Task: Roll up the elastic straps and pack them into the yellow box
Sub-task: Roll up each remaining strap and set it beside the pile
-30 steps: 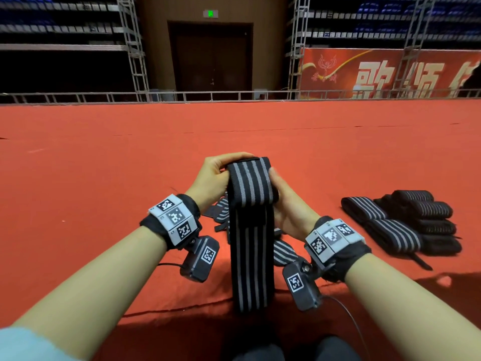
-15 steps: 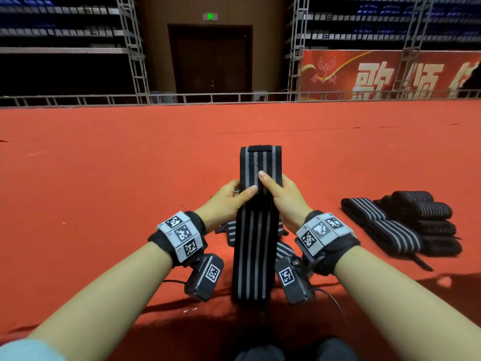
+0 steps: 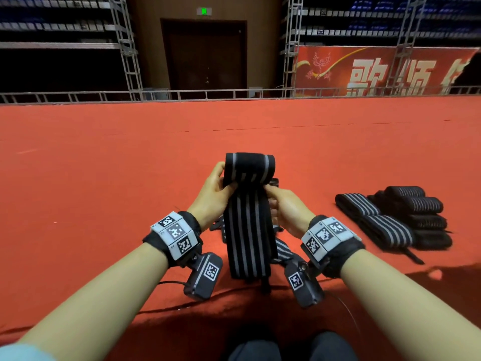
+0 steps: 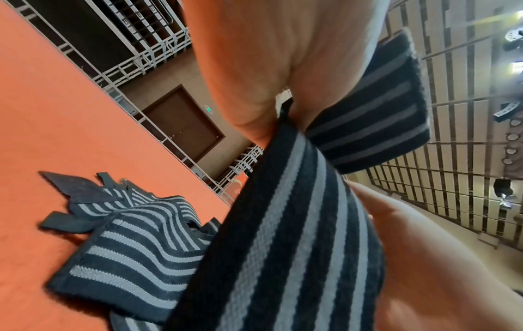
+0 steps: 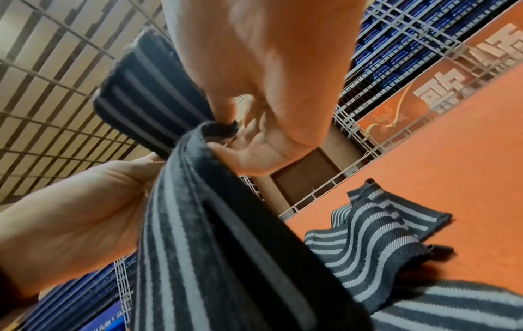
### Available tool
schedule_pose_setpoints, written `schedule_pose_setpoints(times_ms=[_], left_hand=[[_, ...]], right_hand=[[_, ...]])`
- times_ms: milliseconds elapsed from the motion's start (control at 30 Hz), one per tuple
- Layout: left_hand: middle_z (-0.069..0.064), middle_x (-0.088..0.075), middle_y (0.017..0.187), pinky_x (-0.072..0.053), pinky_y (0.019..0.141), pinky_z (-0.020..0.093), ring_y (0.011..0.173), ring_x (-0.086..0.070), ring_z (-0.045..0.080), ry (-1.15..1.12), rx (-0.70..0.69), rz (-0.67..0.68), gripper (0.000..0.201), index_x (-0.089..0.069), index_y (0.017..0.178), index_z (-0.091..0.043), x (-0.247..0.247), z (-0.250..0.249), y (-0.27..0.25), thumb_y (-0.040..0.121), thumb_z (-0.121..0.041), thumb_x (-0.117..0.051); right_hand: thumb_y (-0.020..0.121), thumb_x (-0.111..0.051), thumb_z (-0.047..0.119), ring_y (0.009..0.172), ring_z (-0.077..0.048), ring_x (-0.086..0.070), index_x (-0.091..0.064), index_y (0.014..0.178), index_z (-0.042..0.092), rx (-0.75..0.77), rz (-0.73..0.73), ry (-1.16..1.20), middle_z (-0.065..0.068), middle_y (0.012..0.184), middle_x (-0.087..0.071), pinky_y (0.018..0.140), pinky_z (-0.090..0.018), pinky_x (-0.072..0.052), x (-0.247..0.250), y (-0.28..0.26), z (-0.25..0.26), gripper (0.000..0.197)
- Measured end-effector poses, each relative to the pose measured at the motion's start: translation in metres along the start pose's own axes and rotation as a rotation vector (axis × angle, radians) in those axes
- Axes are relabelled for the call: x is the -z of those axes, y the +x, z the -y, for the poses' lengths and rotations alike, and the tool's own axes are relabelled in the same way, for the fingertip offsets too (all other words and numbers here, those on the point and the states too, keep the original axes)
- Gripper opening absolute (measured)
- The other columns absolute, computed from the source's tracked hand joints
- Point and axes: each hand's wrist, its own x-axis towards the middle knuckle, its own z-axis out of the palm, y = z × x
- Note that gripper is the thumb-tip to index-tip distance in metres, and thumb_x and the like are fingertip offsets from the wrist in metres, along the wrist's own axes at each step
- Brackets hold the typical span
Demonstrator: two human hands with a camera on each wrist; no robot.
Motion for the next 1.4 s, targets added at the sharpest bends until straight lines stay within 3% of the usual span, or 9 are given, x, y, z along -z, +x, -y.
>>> schedule_pose_setpoints(times_ms=[133,200,367,500,600,733,867,1067,1400], left_hand=[[-0.002,-0.056,0.083,-0.041,0.045,0.015,0.059,-0.051,0.001,0.073,-0.019,-0.073,0.028,-0.048,0.107,-0.018,0.002,0.0,0.004,0.093,0.006,-0.047],[0.001,-0.055,0.084,-0.042,0.048,0.015,0.059,-0.05,0.0,0.099,-0.044,-0.076,0.026,-0.049,0.107,-0.014,0.002,-0.001,0.004,0.091,0.008,-0.048],[0.009,-0.063,0.103,-0.052,0.071,0.026,0.083,-0.059,0.012,0.033,-0.021,-0.087,0.03,-0.054,0.106,-0.025,-0.004,0.002,0.004,0.089,0.0,-0.056],[0.014,-0.062,0.119,-0.056,0.071,0.031,0.093,-0.065,0.019,-0.369,0.259,-0.099,0.029,-0.049,0.128,-0.017,-0.01,-0.007,0.001,0.103,-0.027,-0.037],[0.009,-0.068,0.118,-0.053,0.087,0.034,0.106,-0.066,0.021,-0.361,0.372,0.081,0.057,-0.055,0.13,-0.015,-0.016,-0.003,-0.004,0.102,-0.052,-0.02],[0.005,-0.06,0.131,-0.046,0.103,0.041,0.117,-0.061,0.017,-0.215,0.34,0.091,0.061,-0.042,0.139,-0.018,-0.025,-0.003,-0.006,0.096,-0.06,-0.035],[0.003,-0.061,0.123,-0.052,0.094,0.038,0.11,-0.064,0.016,-0.206,0.317,0.056,0.043,-0.041,0.133,-0.019,-0.023,-0.004,-0.006,0.097,-0.042,-0.049],[0.007,-0.067,0.121,-0.05,0.098,0.044,0.111,-0.065,0.021,-0.336,0.205,-0.036,0.058,-0.054,0.126,-0.017,-0.032,-0.004,-0.004,0.085,-0.059,-0.057],[-0.005,-0.059,0.113,-0.048,0.091,0.034,0.106,-0.059,0.011,0.2,0.151,-0.042,0.054,-0.048,0.118,-0.017,-0.021,0.003,-0.002,0.095,-0.063,-0.03]], right_hand=[[0.088,-0.029,0.075,0.082,-0.023,-0.064,-0.061,0.117,0.003,-0.103,0.112,0.155,-0.015,0.099,-0.066,0.076,-0.034,-0.052,0.007,0.002,0.002,0.084],[0.073,-0.041,0.086,0.083,-0.024,-0.053,-0.06,0.116,0.01,-0.105,0.164,0.124,-0.017,0.106,-0.053,0.075,-0.035,-0.044,0.004,0.001,0.003,0.09],[0.092,-0.057,0.043,0.111,-0.028,-0.063,-0.063,0.124,0.01,-0.032,0.165,0.137,-0.014,0.121,-0.066,0.103,-0.043,-0.047,-0.012,0.001,0.001,0.047],[0.094,-0.057,0.026,0.101,-0.022,-0.068,-0.06,0.125,0.005,0.109,0.065,0.231,-0.012,0.115,-0.069,0.085,-0.034,-0.055,-0.009,0.001,0.007,0.037],[0.089,-0.066,0.024,0.109,-0.021,-0.065,-0.051,0.13,0.009,0.212,-0.068,0.193,-0.011,0.122,-0.066,0.093,-0.037,-0.052,-0.011,0.006,0.004,0.046],[0.076,-0.072,0.037,0.11,-0.015,-0.065,-0.04,0.135,0.016,0.258,-0.1,0.109,-0.005,0.124,-0.063,0.096,-0.036,-0.05,-0.013,0.01,-0.003,0.07],[0.069,-0.071,0.051,0.108,-0.013,-0.064,-0.037,0.129,0.023,0.198,-0.108,0.014,-0.001,0.124,-0.059,0.096,-0.038,-0.051,-0.007,0.007,-0.001,0.074],[0.087,-0.07,0.027,0.099,-0.02,-0.068,-0.045,0.124,0.009,0.29,-0.196,0.288,-0.012,0.115,-0.064,0.09,-0.039,-0.054,-0.021,0.007,0.01,0.048],[0.074,-0.072,0.039,0.107,-0.018,-0.066,-0.043,0.13,0.016,0.174,-0.015,-0.114,-0.007,0.121,-0.063,0.095,-0.042,-0.052,-0.003,0.006,0.014,0.068]])
